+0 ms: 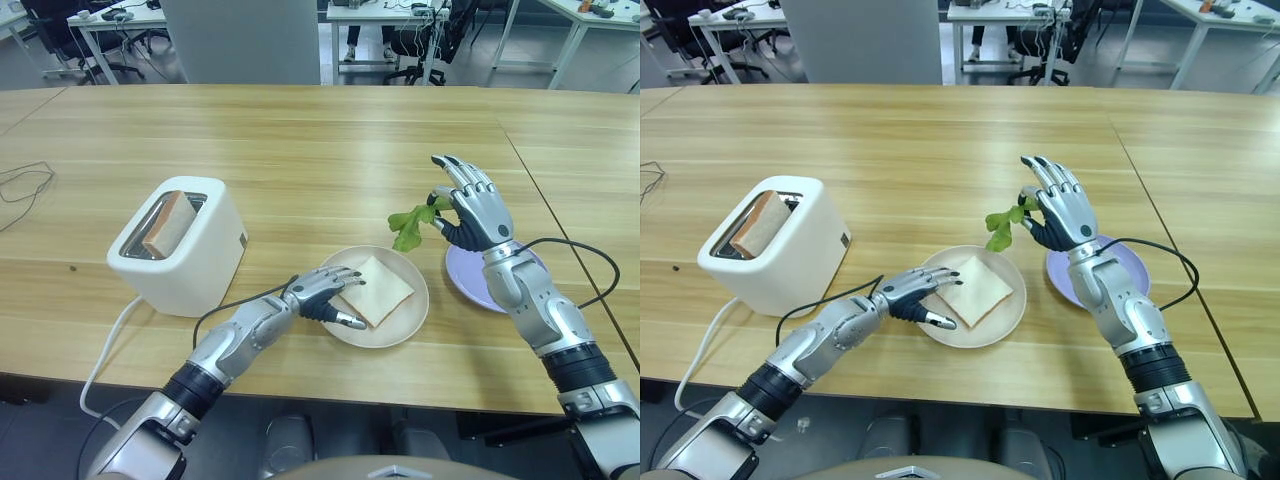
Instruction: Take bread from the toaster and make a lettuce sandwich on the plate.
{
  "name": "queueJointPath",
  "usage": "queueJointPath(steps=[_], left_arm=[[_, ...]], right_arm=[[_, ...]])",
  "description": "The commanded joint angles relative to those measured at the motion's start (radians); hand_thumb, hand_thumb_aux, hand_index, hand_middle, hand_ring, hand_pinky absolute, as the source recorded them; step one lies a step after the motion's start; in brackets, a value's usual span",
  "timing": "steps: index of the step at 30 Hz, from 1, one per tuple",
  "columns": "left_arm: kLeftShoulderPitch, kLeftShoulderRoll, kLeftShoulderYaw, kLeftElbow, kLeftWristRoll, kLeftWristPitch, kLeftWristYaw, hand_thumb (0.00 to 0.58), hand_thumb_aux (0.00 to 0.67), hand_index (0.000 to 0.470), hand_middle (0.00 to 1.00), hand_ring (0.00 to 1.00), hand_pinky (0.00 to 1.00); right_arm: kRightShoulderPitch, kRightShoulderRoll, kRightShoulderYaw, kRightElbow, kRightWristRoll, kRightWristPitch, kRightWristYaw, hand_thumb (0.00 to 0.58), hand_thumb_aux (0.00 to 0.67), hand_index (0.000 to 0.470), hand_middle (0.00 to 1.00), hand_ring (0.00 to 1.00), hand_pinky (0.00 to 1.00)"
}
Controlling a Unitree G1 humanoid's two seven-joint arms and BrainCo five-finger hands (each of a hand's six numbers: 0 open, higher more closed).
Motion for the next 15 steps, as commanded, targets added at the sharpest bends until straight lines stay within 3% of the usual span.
queueJointPath(steps=[1,8,15], left_arm=[[0.009,0.003,0.031,-0.029,0.007,0.01,0.016,0.0,0.0,0.0,0.0,0.0,0.0],[0.01,-0.033,0.18,-0.116,-0.027,0.06,0.151,0.0,0.0,0.0,0.0,0.0,0.0],[0.153,-0.083,0.361,-0.229,-0.121,0.124,0.244,0.0,0.0,0.0,0.0,0.0,0.0]], right_arm=[[0.009,0.013,-0.002,-0.023,0.008,-0.007,0.005,0.58,0.67,0.46,0.0,0.0,0.0],[-0.034,0.082,0.075,0.019,-0.02,-0.036,0.027,0.58,0.67,0.46,0.0,0.0,0.0],[-0.159,0.174,0.162,0.175,-0.042,-0.069,0.012,0.58,0.67,0.46,0.0,0.0,0.0]])
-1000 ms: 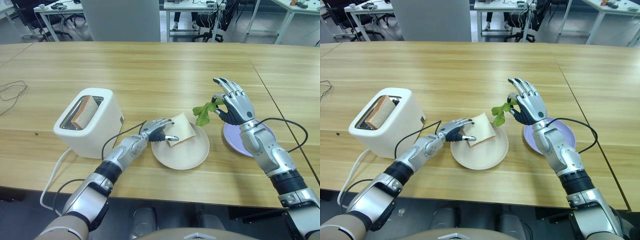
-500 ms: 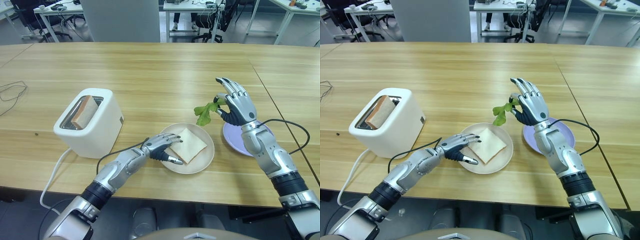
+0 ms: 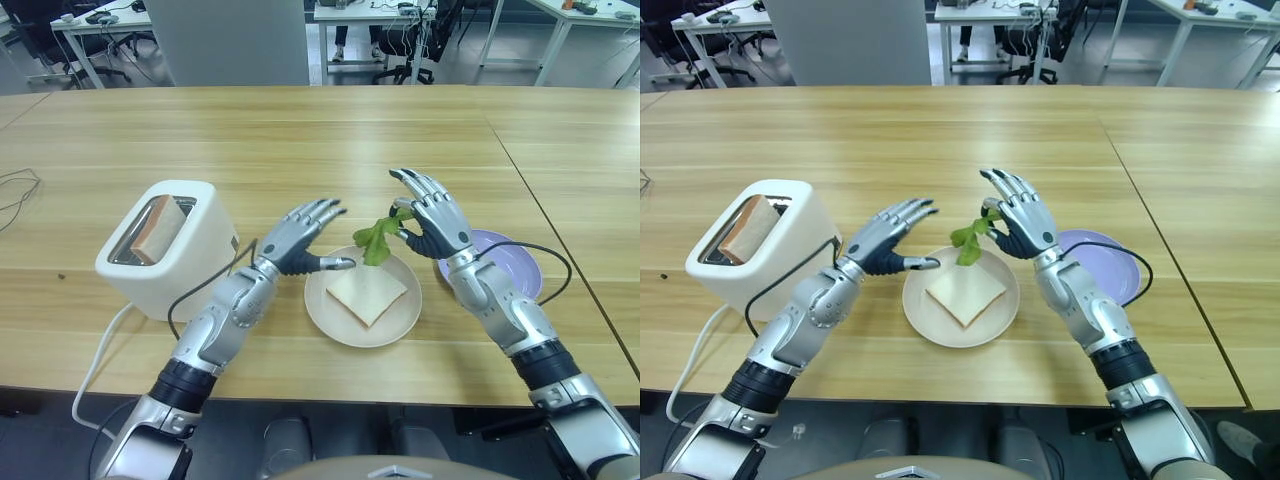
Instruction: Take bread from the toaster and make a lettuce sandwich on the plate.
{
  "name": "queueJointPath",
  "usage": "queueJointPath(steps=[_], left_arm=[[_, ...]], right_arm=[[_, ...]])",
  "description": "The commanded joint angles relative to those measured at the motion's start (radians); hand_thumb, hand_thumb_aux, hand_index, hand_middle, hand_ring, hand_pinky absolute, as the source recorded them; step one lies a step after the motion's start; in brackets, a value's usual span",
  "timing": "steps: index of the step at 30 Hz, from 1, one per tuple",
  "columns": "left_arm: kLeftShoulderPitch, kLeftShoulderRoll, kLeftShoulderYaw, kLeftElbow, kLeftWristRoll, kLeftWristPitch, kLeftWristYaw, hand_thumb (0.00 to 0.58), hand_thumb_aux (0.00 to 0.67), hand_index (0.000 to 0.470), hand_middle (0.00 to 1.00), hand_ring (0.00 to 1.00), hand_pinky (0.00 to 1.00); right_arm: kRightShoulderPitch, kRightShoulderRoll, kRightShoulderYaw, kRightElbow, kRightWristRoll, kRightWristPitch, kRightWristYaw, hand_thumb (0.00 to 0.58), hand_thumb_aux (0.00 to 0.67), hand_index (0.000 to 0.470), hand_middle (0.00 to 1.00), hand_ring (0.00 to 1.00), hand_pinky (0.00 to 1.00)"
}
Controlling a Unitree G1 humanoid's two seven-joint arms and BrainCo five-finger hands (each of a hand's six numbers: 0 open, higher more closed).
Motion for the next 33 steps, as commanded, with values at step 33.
queueJointPath(steps=[33], left_arm=[[0.34,-0.34,0.256,-0.14,-0.799,0.126,-0.125,0.0,0.0,0.0,0.0,0.0,0.0]], right_arm=[[0.177,-0.033,0.124,0.124,0.026,-0.099,0.109,0.58,0.67,0.46,0.0,0.0,0.0]])
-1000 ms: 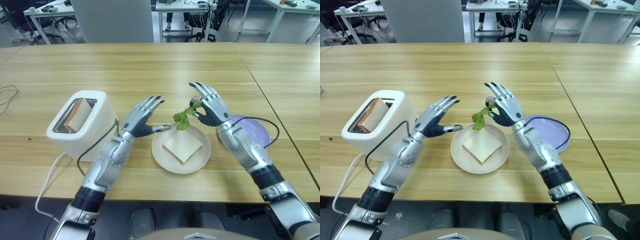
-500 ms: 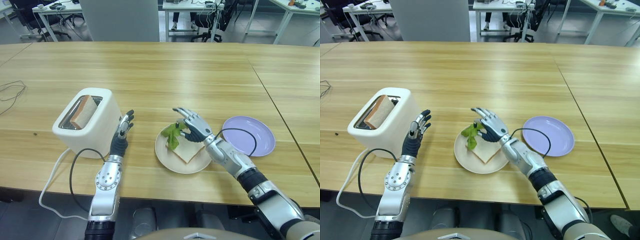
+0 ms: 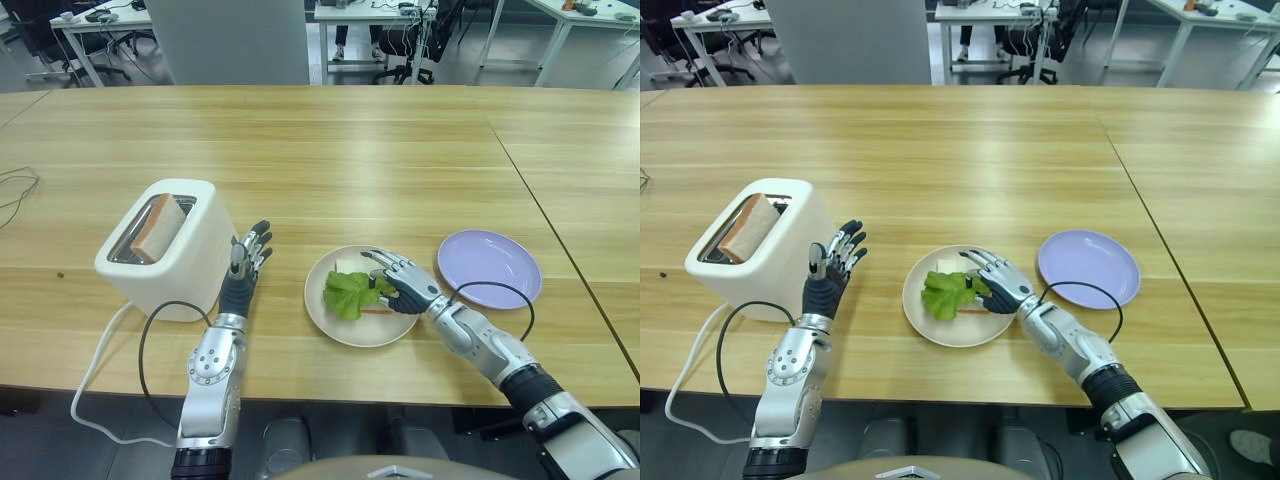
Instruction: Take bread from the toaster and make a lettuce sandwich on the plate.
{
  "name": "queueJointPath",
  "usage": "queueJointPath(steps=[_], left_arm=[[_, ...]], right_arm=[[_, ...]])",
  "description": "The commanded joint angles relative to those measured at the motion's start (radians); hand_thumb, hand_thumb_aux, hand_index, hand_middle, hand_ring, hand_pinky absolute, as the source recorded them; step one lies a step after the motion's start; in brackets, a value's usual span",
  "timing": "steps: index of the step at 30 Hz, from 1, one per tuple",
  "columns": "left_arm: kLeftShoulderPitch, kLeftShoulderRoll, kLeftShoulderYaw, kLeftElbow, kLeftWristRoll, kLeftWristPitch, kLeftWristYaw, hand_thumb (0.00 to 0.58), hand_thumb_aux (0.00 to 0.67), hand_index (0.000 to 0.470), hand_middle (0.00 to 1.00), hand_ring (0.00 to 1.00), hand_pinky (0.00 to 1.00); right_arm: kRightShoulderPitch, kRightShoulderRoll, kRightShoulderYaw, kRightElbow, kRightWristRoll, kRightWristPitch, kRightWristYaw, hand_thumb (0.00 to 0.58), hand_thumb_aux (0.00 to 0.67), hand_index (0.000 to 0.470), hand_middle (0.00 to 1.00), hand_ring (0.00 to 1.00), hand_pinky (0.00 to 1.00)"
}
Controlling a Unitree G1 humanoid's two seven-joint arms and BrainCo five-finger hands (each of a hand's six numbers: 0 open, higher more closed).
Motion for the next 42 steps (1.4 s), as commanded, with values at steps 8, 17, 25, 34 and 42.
queueJointPath(steps=[8,17,25,34,42], left_arm=[[0.008,0.025,-0.001,-0.012,0.037,0.005,0.004,0.0,0.0,0.0,0.0,0.0,0.0],[0.014,0.046,-0.013,-0.017,0.076,-0.017,-0.002,0.0,0.0,0.0,0.0,0.0,0.0],[0.019,0.182,0.03,-0.226,0.354,-0.054,0.05,0.0,0.0,0.0,0.0,0.0,0.0],[-0.02,0.108,0.03,-0.193,0.132,-0.014,0.002,0.0,0.0,0.0,0.0,0.0,0.0],[0.07,-0.082,-0.069,-0.101,-0.098,0.033,-0.068,0.0,0.0,0.0,0.0,0.0,0.0]], right_arm=[[0.035,-0.027,-0.04,-0.076,0.005,0.055,0.005,0.0,0.0,0.0,0.0,0.0,0.0],[0.098,-0.065,-0.107,-0.156,0.025,0.078,0.008,0.0,0.0,0.0,0.0,0.0,0.0],[0.249,0.03,-0.345,-0.226,0.566,-0.06,0.081,0.0,0.0,0.0,0.0,0.0,0.0],[0.146,0.022,-0.239,-0.043,0.181,-0.024,-0.062,0.0,0.0,0.0,0.0,0.0,0.0],[-0.011,0.061,-0.138,0.109,0.068,0.003,-0.091,0.0,0.0,0.0,0.0,0.0,0.0]])
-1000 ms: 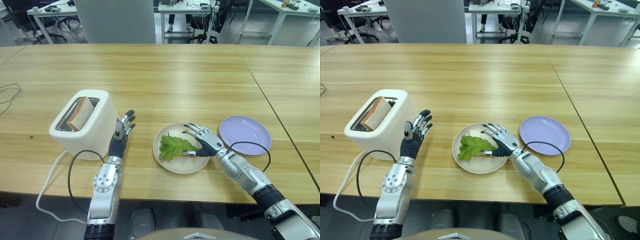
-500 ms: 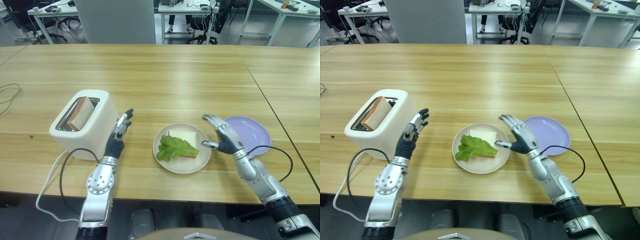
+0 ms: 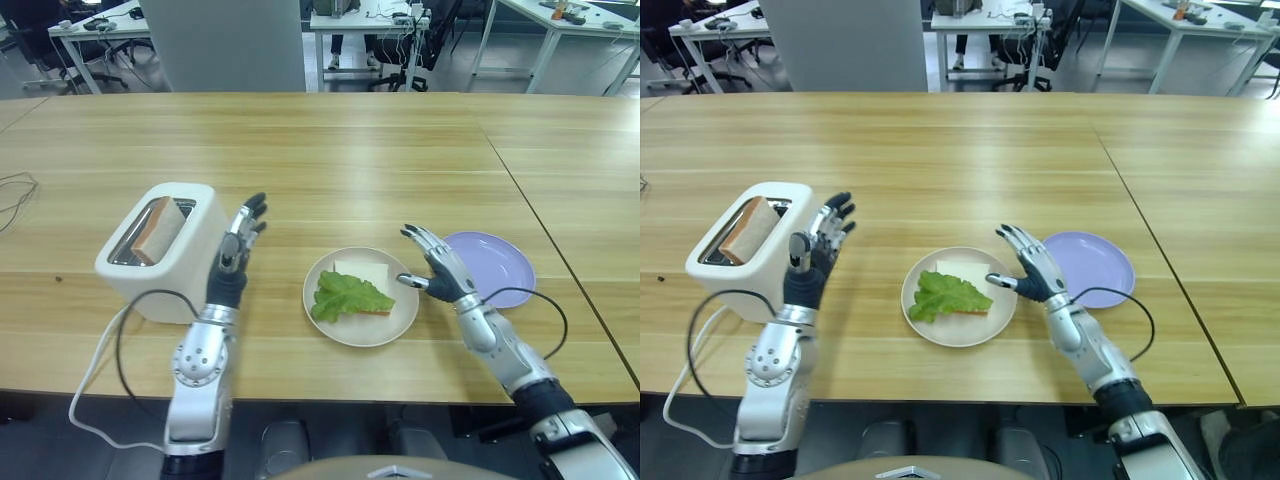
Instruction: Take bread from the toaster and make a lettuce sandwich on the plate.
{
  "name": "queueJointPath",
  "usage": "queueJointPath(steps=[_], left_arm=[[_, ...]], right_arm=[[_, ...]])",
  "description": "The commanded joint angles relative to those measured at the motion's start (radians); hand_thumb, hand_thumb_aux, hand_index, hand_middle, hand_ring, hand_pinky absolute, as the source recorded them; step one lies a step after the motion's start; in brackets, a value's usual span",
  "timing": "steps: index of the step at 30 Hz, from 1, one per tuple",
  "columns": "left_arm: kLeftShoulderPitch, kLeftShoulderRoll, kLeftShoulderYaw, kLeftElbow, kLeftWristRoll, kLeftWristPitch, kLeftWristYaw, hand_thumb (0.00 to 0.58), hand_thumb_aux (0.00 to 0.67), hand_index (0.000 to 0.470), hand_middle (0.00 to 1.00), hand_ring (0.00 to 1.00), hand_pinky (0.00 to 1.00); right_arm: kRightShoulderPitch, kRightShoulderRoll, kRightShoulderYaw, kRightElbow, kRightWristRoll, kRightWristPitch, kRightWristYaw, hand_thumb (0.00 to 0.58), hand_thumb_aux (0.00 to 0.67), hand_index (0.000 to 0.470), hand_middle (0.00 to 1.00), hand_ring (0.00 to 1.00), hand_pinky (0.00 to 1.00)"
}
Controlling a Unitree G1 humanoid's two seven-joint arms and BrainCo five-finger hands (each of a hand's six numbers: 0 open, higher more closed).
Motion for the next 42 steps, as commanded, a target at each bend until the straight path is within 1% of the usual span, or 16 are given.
queueJointPath(steps=[1,3,4,6,7,8,10,11,14,15,20,25,26,27,28,42], left_arm=[[0.034,-0.029,-0.036,0.057,-0.041,0.022,-0.019,0.0,0.0,0.0,0.0,0.0,0.0],[0.051,-0.04,-0.052,0.071,-0.037,0.015,-0.021,0.0,0.0,0.0,0.0,0.0,0.0],[0.057,-0.042,-0.057,0.072,-0.033,0.01,-0.02,0.0,0.0,0.0,0.0,0.0,0.0],[0.064,-0.045,-0.058,0.068,-0.034,0.007,-0.016,0.0,0.0,0.0,0.0,0.0,0.0],[0.064,-0.044,-0.055,0.064,-0.036,0.009,-0.014,0.0,0.0,0.0,0.0,0.0,0.0],[0.063,-0.043,-0.052,0.062,-0.037,0.01,-0.012,0.0,0.0,0.0,0.0,0.0,0.0],[0.061,-0.041,-0.048,0.059,-0.037,0.011,-0.007,0.0,0.0,0.0,0.0,0.0,0.0],[0.061,-0.041,-0.049,0.058,-0.036,0.012,-0.005,0.0,0.0,0.0,0.0,0.0,0.0],[0.063,-0.041,-0.054,0.055,-0.027,0.01,0.001,0.0,0.0,0.0,0.0,0.0,0.0],[0.063,-0.041,-0.056,0.054,-0.024,0.009,0.003,0.0,0.0,0.0,0.0,0.0,0.0],[0.057,-0.042,-0.063,0.057,-0.018,0.008,0.009,0.0,0.0,0.0,0.0,0.0,0.0],[0.051,-0.04,-0.066,0.063,-0.014,0.008,0.011,0.0,0.0,0.0,0.0,0.0,0.0],[0.05,-0.04,-0.064,0.063,-0.015,0.008,0.011,0.0,0.0,0.0,0.0,0.0,0.0],[0.049,-0.039,-0.063,0.063,-0.015,0.008,0.011,0.0,0.0,0.0,0.0,0.0,0.0],[0.049,-0.039,-0.062,0.063,-0.015,0.008,0.012,0.0,0.0,0.0,0.0,0.0,0.0],[0.05,-0.042,-0.071,0.057,-0.014,0.007,0.013,0.0,0.0,0.0,0.0,0.0,0.0]], right_arm=[[-0.039,0.009,0.04,0.071,-0.044,0.021,-0.017,0.0,0.0,0.0,0.0,0.0,0.0],[-0.067,0.015,0.062,0.105,-0.068,0.032,-0.026,0.0,0.0,0.0,0.0,0.0,0.0],[-0.082,0.018,0.078,0.127,-0.083,0.039,-0.031,0.049,0.029,0.02,0.0,0.0,0.0],[-0.105,0.018,0.105,0.162,-0.113,0.052,-0.045,0.071,0.042,0.029,0.0,0.0,0.0],[-0.113,0.018,0.118,0.181,-0.126,0.059,-0.05,0.403,0.3,0.206,0.0,0.0,0.0],[-0.12,0.017,0.131,0.199,-0.137,0.064,-0.054,0.456,0.36,0.247,0.0,0.0,0.0],[-0.125,0.011,0.152,0.212,-0.155,0.07,-0.067,0.501,0.423,0.29,0.0,0.0,0.0],[-0.125,0.008,0.16,0.214,-0.159,0.071,-0.069,0.561,0.549,0.377,0.0,0.0,0.0],[-0.12,0.004,0.173,0.218,-0.156,0.068,-0.059,0.576,0.617,0.424,0.0,0.0,0.0],[-0.117,0.002,0.179,0.219,-0.154,0.065,-0.054,0.58,0.67,0.46,0.0,0.0,0.0],[-0.094,-0.003,0.187,0.213,-0.119,0.039,-0.016,0.579,0.649,0.446,0.0,0.0,0.0],[-0.071,-0.009,0.185,0.183,-0.114,0.035,-0.009,0.546,0.507,0.348,0.0,0.0,0.0],[-0.068,-0.012,0.185,0.176,-0.116,0.036,-0.011,0.46,0.365,0.251,0.0,0.0,0.0],[-0.065,-0.015,0.182,0.165,-0.114,0.038,-0.011,0.261,0.173,0.119,0.0,0.0,0.0],[-0.063,-0.017,0.181,0.157,-0.112,0.038,-0.01,0.0,0.0,0.0,0.0,0.0,0.0],[-0.064,0.026,0.23,0.126,-0.141,0.059,0.002,0.0,0.0,0.0,0.0,0.0,0.0]])
